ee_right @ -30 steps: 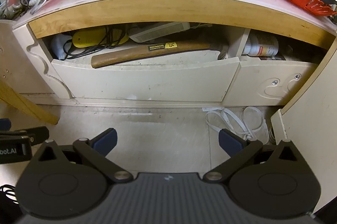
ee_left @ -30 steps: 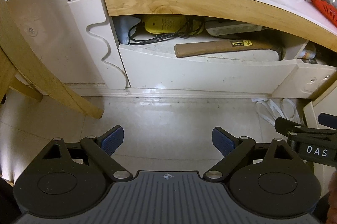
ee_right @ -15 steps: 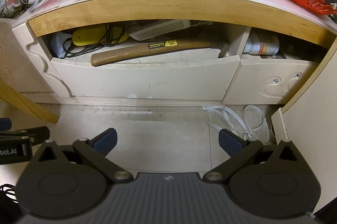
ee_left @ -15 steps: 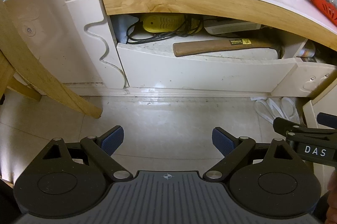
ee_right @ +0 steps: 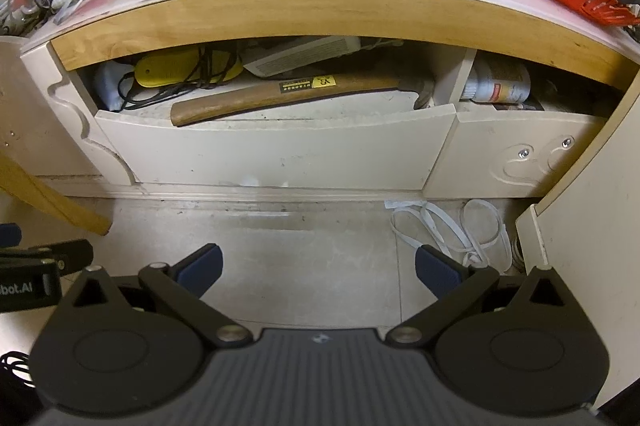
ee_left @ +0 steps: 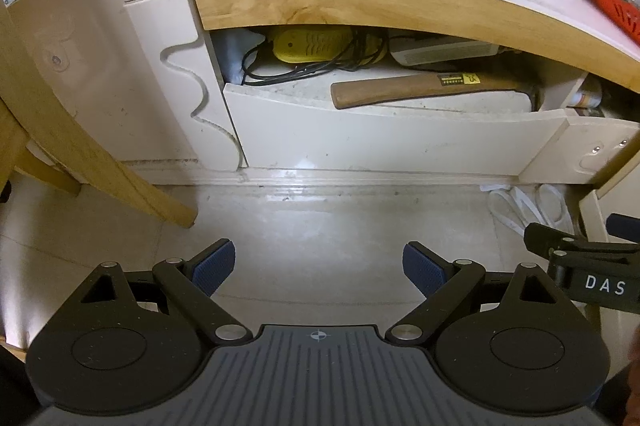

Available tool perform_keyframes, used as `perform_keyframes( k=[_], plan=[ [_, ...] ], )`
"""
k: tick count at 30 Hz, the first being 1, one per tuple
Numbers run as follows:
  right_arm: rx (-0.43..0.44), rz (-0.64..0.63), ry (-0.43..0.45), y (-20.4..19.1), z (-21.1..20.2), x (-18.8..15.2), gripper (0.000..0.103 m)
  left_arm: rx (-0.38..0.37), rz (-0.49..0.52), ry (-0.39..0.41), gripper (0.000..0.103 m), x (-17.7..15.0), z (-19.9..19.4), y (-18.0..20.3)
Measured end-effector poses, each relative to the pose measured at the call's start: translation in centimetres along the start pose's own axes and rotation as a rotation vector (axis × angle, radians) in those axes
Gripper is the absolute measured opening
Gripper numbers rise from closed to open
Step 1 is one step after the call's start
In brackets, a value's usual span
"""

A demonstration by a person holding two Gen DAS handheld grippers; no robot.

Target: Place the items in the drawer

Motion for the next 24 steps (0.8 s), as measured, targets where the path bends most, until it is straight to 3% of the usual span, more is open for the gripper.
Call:
perform_keyframes(
  k=[20,24],
  plan=[
    [0.004,-0.018,0.075,0.8,1.9,2.1,0.103,-0.022,0.007,0.05,0.093,1.6,2.5,0.5],
    [0.031,-0.021,0.128,0.5,2.5,2.9,0.103,-0.014,0.008,0.068,0.093,2.2,3.6,0.4]
  ],
)
Point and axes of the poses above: each gripper's, at about its wrist camera, not at the fingertips, and z roughly the way its jaws point, y to its right, x to its top, the point moved 4 cm from there along z, roughly the way its jaws point, and after that the axes turned 3 degrees about -z, right-handed, at the moved point
